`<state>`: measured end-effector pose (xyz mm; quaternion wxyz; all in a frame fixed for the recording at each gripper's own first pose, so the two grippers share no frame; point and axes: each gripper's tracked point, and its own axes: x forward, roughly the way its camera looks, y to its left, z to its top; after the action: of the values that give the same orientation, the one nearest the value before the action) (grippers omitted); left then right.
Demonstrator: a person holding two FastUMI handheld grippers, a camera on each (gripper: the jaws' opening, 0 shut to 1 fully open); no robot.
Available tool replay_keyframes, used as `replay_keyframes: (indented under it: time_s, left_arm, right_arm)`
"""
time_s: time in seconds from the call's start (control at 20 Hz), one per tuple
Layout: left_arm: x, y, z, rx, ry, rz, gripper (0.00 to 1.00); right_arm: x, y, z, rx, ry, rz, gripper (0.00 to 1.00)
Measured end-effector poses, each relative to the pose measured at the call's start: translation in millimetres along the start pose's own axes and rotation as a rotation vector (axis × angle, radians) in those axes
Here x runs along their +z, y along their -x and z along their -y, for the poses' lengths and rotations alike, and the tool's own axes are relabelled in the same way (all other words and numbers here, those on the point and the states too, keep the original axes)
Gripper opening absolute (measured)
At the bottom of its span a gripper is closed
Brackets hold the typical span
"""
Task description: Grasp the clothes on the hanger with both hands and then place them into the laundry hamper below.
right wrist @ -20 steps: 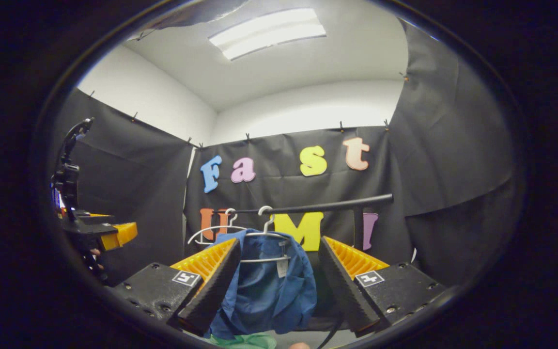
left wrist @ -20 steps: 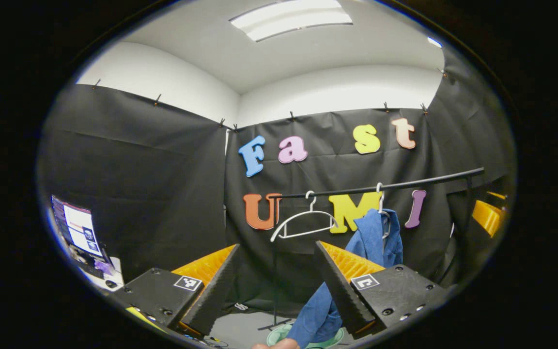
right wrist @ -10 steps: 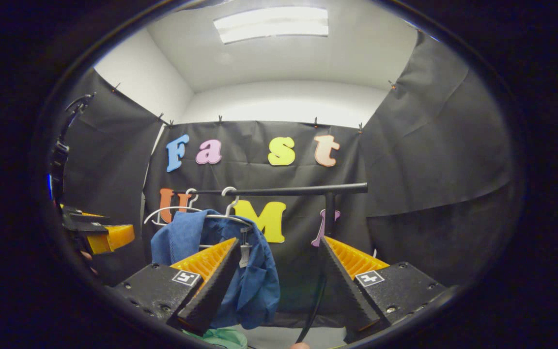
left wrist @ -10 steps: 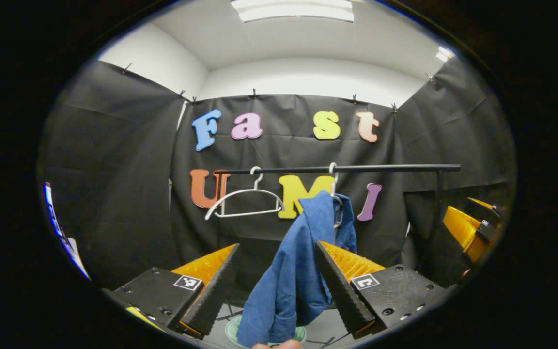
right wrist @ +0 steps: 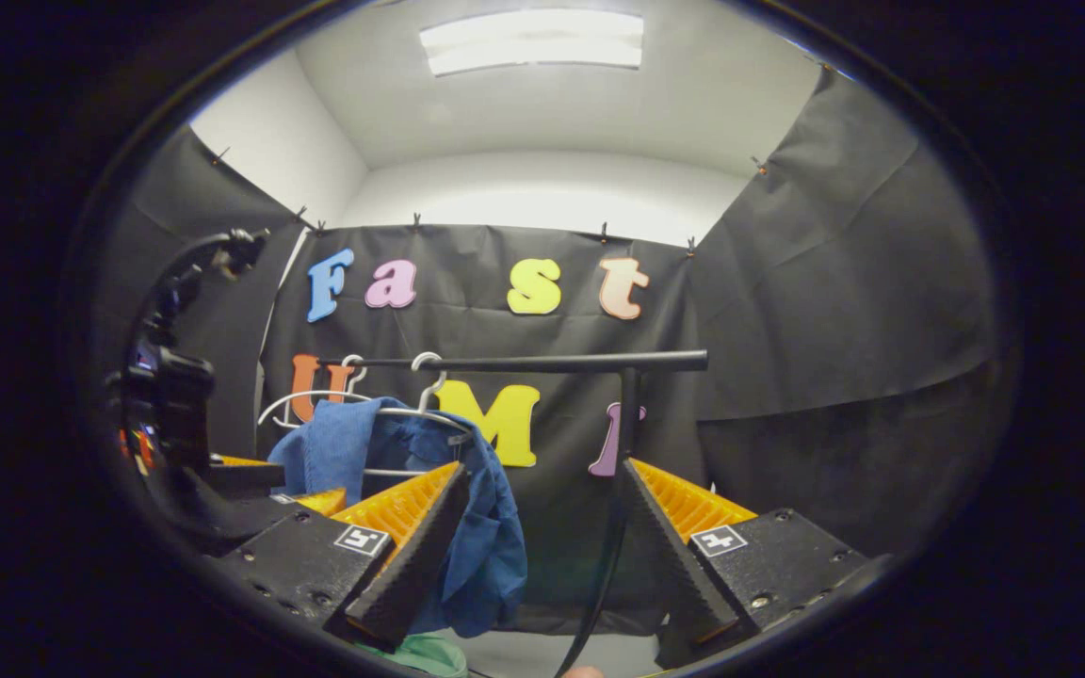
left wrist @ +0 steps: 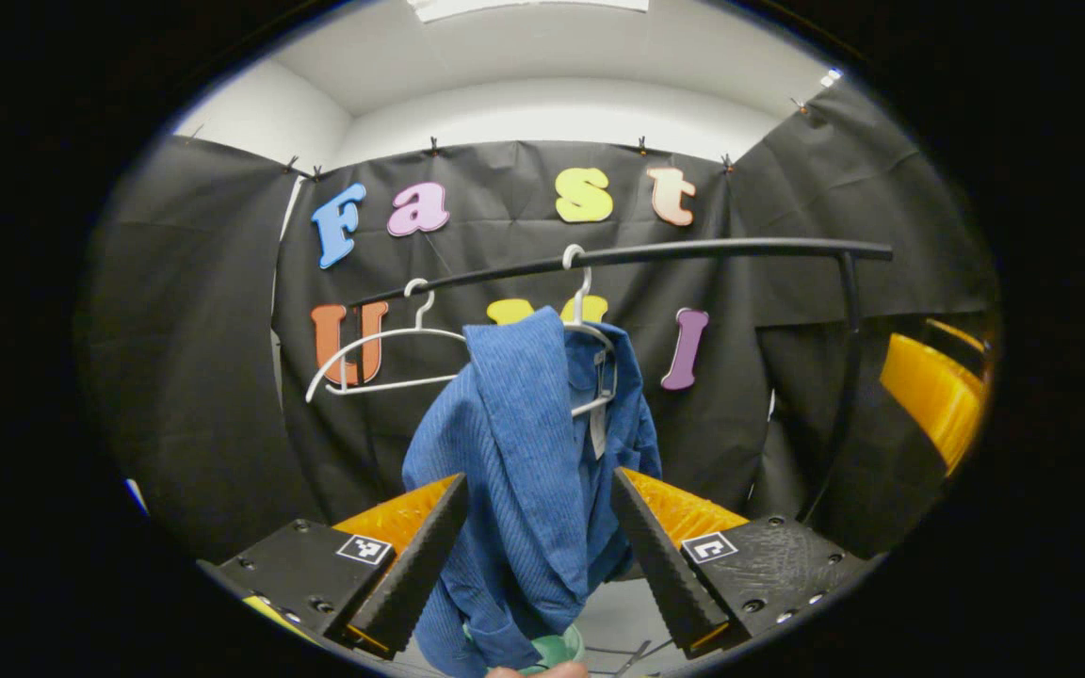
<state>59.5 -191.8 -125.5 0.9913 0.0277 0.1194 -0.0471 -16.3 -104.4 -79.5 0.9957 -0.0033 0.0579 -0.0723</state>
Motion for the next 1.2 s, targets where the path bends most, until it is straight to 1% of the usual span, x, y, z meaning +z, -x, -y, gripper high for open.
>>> replay_keyframes:
  time_s: [0.15,0.25,0.45,0.65,0.8,0.95,1.05,1.15,1.2]
  left_arm:
    - [-14.1,-27.8,-10.6,0.043,-0.031,-0.033,0.97]
    - [-16.1,-41.9,-25.0,0.068,-0.027,-0.034,0.96]
    - [-17.7,-63.4,-57.3,0.093,-0.031,-0.036,0.98]
    - [-19.2,-76.3,-82.4,0.088,-0.03,-0.035,0.98]
    - [-13.7,-86.6,-103.3,0.096,-0.052,-0.019,0.98]
    - [-12.8,-103.5,-126.1,0.097,-0.044,-0.012,0.97]
    - [-8.7,-114.1,-134.9,0.078,-0.038,-0.007,0.98]
    - [-5.6,-125.2,-136.6,0.043,-0.047,-0.005,0.98]
    - [-3.8,-130.6,-137.8,0.037,-0.053,-0.002,0.97]
  right_arm:
    - [-1.0,-8.1,-5.9,-0.005,0.017,0.001,1.0]
    - [-1.7,-12.1,-5.4,-0.013,0.022,0.005,1.0]
    - [-11.9,-27.4,-5.8,-0.041,0.036,-0.013,1.0]
    - [-29.6,-52.2,-28.5,-0.04,0.053,-0.04,1.0]
    - [-52.1,-84.7,-50.0,-0.048,0.056,-0.078,1.0]
    - [-81.5,-124.8,-61.2,-0.092,0.082,-0.14,1.0]
    - [-102.0,-146.9,-69.4,-0.115,0.099,-0.191,0.99]
    - [-115.8,-163.0,-71.1,-0.171,0.123,-0.223,1.0]
    - [-121.1,-168.8,-69.1,-0.208,0.127,-0.236,0.99]
